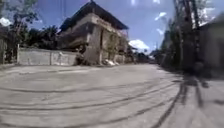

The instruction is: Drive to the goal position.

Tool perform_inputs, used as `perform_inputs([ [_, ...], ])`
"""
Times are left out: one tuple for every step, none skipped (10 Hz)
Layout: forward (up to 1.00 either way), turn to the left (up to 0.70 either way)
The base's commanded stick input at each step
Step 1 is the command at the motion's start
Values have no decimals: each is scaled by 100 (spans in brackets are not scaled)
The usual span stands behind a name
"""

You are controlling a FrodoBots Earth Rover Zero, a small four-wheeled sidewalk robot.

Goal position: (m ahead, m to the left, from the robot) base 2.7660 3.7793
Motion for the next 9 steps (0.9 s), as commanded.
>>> perform_inputs([
  [96,-38],
  [95,-26],
  [95,-16],
  [96,-8],
  [96,-2],
  [96,-1],
  [96,0],
  [96,-3],
  [96,-3],
])
